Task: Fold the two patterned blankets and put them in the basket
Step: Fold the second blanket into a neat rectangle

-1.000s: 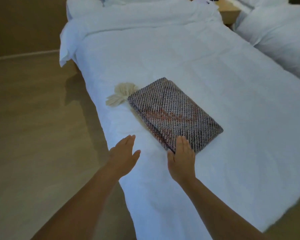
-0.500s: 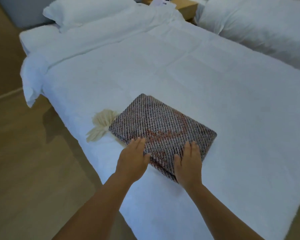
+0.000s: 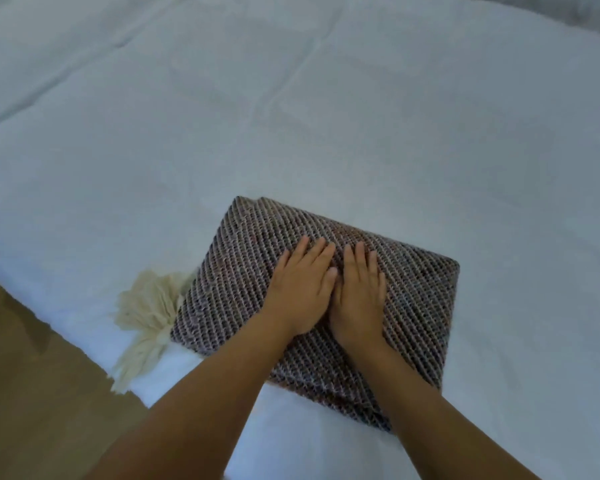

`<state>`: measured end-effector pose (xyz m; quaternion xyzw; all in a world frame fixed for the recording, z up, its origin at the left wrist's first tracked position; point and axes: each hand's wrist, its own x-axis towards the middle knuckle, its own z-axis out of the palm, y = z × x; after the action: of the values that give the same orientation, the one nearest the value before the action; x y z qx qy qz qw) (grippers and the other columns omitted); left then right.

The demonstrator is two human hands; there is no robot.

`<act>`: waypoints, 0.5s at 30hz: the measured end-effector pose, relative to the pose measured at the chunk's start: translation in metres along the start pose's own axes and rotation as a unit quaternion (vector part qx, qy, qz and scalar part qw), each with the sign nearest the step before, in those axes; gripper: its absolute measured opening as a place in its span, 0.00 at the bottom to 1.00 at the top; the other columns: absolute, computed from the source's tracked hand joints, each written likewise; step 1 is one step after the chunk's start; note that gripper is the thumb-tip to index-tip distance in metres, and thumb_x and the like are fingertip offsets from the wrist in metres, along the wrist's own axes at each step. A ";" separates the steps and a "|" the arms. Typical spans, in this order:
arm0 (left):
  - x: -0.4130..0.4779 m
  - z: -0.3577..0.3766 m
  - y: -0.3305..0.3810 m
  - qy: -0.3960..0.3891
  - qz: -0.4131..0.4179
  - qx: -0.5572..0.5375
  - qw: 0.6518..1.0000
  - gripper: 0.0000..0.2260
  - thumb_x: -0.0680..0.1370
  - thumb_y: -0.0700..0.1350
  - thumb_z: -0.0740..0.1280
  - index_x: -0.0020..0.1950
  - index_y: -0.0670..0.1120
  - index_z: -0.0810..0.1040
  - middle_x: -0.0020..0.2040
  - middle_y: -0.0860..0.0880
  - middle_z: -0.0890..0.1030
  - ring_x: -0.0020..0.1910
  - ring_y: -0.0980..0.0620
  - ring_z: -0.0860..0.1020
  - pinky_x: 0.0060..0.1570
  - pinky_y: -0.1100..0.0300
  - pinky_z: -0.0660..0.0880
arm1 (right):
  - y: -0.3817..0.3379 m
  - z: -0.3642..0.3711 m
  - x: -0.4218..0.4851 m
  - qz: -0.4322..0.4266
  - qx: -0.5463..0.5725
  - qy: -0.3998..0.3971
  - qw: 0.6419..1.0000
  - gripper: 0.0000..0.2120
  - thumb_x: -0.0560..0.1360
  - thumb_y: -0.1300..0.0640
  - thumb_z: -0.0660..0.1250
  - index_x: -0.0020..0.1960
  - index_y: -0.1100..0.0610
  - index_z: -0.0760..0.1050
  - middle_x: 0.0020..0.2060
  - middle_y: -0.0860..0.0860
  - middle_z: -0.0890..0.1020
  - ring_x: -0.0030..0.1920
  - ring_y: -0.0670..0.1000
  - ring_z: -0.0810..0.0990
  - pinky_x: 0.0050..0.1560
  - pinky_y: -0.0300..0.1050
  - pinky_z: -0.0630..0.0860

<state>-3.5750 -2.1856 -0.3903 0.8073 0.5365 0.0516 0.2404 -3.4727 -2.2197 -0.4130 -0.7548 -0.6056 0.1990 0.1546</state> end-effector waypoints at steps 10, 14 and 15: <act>0.035 0.034 -0.087 0.043 -0.010 0.133 0.990 0.35 0.73 0.69 0.40 0.76 0.54 0.40 0.75 0.53 0.39 0.74 0.55 0.37 0.66 0.52 0.27 | 0.035 0.021 0.019 0.035 -0.154 0.013 0.987 0.29 0.77 0.39 0.43 0.75 0.47 0.45 0.76 0.48 0.46 0.74 0.47 0.39 0.69 0.46 0.27; 0.035 0.021 -0.121 0.048 -0.108 0.096 0.988 0.37 0.71 0.72 0.41 0.75 0.57 0.37 0.78 0.49 0.41 0.76 0.48 0.41 0.70 0.42 0.37 | 0.057 0.009 0.005 0.111 -0.154 0.051 0.981 0.30 0.76 0.39 0.41 0.75 0.47 0.48 0.76 0.51 0.50 0.76 0.53 0.45 0.71 0.48 0.32; 0.032 0.016 -0.129 0.039 -0.132 0.086 0.987 0.37 0.71 0.73 0.41 0.75 0.57 0.36 0.78 0.48 0.43 0.76 0.47 0.43 0.71 0.40 0.41 | 0.057 0.009 0.002 0.126 -0.155 0.050 0.978 0.29 0.76 0.40 0.42 0.76 0.47 0.47 0.77 0.51 0.50 0.76 0.53 0.44 0.71 0.49 0.32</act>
<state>-3.6642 -2.1226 -0.4672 0.7445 0.6497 0.0046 0.1533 -3.4276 -2.2302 -0.4483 -0.8489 -0.5207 0.0824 0.0390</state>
